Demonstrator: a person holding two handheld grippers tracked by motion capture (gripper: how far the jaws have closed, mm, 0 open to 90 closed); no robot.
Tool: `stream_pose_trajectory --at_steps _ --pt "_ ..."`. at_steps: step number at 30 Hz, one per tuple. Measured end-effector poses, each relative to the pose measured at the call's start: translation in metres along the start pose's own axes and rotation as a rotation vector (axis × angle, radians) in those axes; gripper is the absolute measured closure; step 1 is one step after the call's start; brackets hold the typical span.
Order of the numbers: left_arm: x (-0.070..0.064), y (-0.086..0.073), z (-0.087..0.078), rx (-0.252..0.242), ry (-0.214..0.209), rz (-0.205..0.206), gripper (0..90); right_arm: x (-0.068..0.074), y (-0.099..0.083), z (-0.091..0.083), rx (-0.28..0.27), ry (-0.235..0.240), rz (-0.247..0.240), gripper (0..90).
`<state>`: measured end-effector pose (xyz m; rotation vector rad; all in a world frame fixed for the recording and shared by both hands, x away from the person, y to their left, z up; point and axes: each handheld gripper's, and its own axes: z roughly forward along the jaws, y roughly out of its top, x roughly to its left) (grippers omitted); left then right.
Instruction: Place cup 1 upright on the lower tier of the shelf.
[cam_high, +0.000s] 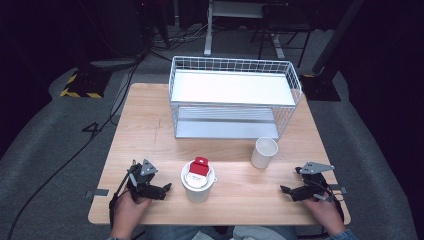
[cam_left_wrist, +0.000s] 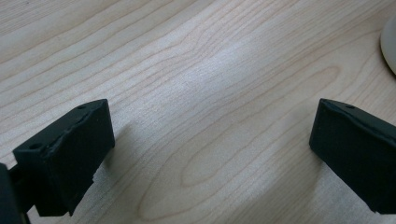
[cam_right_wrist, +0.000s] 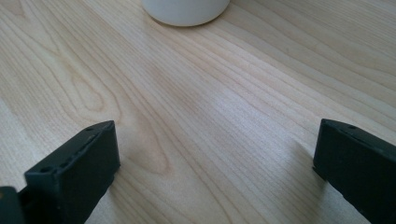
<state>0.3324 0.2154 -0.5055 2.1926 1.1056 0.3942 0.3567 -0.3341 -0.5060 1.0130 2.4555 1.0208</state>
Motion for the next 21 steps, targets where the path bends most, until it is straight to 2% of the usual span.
stream_pose_trajectory --at_steps 21 --pt "-0.0002 0.0014 0.0012 0.002 0.0 0.001 0.3 -0.0001 -0.0003 -0.0003 -0.002 0.004 -0.001 0.6"
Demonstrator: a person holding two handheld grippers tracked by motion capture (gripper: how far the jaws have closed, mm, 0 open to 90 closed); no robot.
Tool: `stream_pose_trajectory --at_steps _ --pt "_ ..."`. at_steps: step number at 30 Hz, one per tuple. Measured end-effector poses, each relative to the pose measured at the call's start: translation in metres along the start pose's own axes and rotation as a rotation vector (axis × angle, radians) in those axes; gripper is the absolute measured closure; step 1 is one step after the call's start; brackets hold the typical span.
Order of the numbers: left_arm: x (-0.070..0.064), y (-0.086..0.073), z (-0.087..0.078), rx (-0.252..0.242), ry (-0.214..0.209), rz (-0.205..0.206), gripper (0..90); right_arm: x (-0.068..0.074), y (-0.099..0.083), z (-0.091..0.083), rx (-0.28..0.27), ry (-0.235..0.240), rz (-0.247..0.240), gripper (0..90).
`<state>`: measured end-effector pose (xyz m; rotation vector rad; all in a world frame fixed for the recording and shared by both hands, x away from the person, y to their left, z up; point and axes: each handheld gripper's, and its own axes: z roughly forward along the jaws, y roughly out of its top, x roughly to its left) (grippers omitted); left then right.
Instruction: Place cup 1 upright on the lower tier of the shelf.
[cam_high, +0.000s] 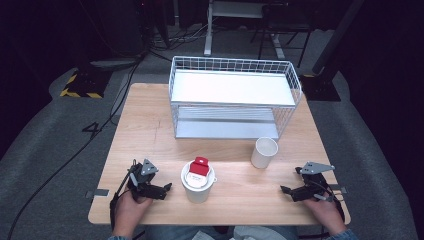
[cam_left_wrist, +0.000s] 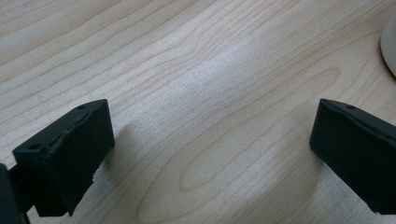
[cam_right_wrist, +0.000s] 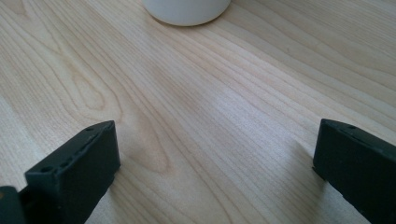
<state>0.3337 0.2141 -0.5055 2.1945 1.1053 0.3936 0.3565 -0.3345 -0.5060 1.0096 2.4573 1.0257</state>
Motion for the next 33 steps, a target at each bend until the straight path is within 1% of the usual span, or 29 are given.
stream_pose_trajectory --at_steps 4,7,10,11,14,19,24,27,29,31,33 --pt "0.0 0.0 0.0 0.0 0.002 0.001 0.4 0.0 0.0 0.0 -0.002 0.0 0.001 0.8" --pt "0.0 0.0 0.0 0.0 0.002 0.0 0.4 0.0 0.001 -0.001 0.006 0.002 0.004 0.8" --pt "0.0 0.0 0.0 0.0 0.001 0.0 0.3 -0.001 0.002 -0.003 -0.009 0.0 0.001 0.8" --pt "0.0 0.0 0.0 0.0 0.002 0.0 0.4 -0.002 0.005 -0.006 -0.024 0.004 0.002 0.8" --pt "0.0 0.0 0.0 0.0 0.001 0.0 0.4 -0.003 0.008 -0.01 -0.031 0.007 0.002 0.8" --pt "0.0 0.0 0.0 0.002 0.004 0.0 0.3 -0.006 0.016 -0.016 -0.059 0.015 0.0 0.8" --pt "0.0 0.0 0.0 0.002 0.004 0.0 0.3 -0.006 0.023 -0.018 -0.061 0.014 -0.009 0.7" --pt "0.0 0.001 0.0 0.002 -0.001 -0.004 0.4 -0.006 0.03 -0.019 -0.082 0.019 -0.014 0.7" --pt "0.0 0.001 0.0 0.002 -0.001 -0.004 0.3 -0.005 0.032 -0.019 -0.087 0.02 -0.017 0.7" --pt "0.0 0.001 0.0 0.002 -0.001 -0.004 0.3 -0.004 0.038 -0.018 -0.105 0.023 -0.023 0.7" --pt "0.0 0.001 0.0 0.002 -0.001 -0.004 0.3 -0.004 0.04 -0.018 -0.113 0.026 -0.024 0.7"
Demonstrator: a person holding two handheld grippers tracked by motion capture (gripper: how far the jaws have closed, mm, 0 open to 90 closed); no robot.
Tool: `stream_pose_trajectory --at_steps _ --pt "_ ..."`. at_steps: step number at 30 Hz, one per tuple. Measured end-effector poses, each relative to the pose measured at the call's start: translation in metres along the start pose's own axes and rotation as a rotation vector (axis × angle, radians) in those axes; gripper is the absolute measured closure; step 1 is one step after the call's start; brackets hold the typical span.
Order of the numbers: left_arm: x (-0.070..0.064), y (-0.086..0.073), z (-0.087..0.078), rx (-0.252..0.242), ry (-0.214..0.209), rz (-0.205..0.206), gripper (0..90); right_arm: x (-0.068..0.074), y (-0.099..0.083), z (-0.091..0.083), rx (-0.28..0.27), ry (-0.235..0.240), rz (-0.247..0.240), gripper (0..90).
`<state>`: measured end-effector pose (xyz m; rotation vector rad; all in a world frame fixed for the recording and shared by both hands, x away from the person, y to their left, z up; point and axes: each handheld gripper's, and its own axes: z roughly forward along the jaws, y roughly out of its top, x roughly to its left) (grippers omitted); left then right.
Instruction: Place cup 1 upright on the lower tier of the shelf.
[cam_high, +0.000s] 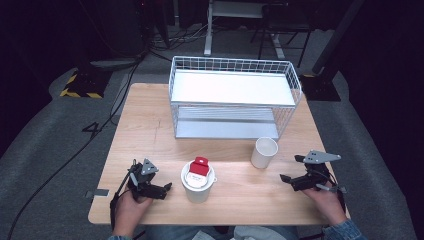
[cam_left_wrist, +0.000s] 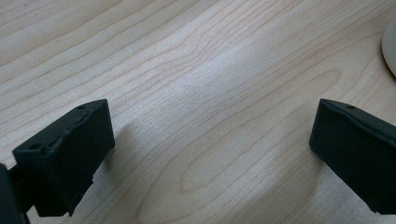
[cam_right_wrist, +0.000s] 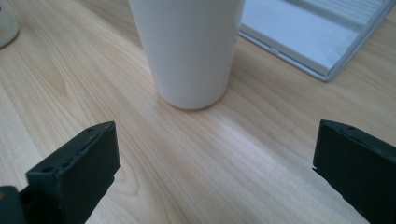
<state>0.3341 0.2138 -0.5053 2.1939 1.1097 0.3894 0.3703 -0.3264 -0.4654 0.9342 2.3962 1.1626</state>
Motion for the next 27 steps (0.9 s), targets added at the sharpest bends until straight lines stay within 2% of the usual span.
stream_pose_trajectory --at_steps 5,11,12,19,27 --pt "0.0 0.0 0.0 0.0 0.001 0.001 0.4 0.0 0.012 0.003 -0.045 0.005 0.002 0.8" --pt "0.0 0.0 0.0 0.0 0.0 0.0 0.4 -0.002 0.02 0.013 -0.042 0.01 -0.005 0.8" --pt "0.0 0.0 0.0 -0.003 0.003 0.0 0.3 -0.003 0.022 0.017 -0.056 0.012 -0.002 0.8" --pt "0.0 0.0 0.0 -0.004 0.002 -0.001 0.3 -0.005 0.023 0.029 -0.071 0.032 0.023 1.1" --pt "0.0 0.0 0.0 -0.003 0.001 -0.001 0.4 0.0 0.025 0.044 -0.081 0.041 -0.004 2.3"
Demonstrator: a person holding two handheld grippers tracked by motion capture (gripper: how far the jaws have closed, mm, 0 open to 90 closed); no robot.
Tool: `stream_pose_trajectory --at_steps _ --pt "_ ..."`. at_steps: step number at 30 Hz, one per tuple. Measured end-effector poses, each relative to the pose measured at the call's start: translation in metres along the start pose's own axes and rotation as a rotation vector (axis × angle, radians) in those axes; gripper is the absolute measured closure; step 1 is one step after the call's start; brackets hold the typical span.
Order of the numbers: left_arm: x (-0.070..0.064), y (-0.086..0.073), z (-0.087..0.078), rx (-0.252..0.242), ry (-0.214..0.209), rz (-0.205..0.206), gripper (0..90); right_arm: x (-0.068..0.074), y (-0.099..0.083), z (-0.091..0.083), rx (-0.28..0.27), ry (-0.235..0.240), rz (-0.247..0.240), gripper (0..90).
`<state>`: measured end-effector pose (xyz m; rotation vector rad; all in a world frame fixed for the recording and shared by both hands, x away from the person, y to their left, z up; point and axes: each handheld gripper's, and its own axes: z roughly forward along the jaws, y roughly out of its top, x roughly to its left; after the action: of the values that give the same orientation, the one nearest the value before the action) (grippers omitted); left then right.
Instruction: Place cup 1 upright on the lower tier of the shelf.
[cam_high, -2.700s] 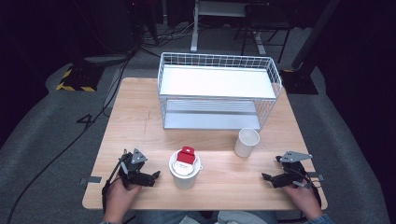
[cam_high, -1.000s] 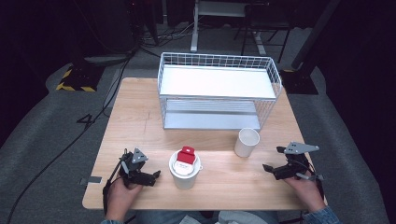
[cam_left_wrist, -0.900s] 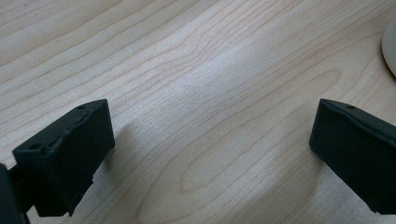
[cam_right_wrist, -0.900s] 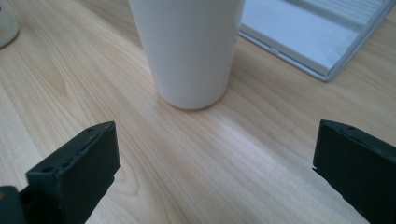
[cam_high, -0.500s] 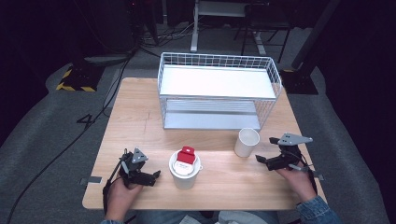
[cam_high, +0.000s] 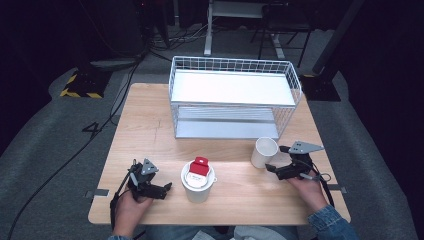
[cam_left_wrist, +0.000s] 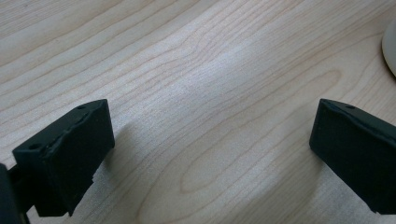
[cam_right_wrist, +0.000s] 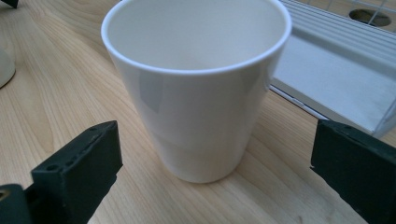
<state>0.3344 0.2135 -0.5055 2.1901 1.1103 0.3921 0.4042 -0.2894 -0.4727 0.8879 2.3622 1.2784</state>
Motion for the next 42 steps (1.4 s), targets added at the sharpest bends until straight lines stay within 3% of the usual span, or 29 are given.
stream_pose_trajectory --at_steps 19,22,42 --pt "0.0 0.0 0.0 0.0 0.0 0.0 0.3 0.007 -0.003 0.036 0.006 0.028 0.004 16.9" --pt "0.0 0.0 0.0 0.0 0.0 0.0 0.3 0.008 -0.003 0.036 0.006 0.012 -0.01 23.6" --pt "0.0 0.0 0.0 0.0 0.0 0.0 0.3 0.011 0.001 0.034 0.009 0.009 -0.028 24.2"
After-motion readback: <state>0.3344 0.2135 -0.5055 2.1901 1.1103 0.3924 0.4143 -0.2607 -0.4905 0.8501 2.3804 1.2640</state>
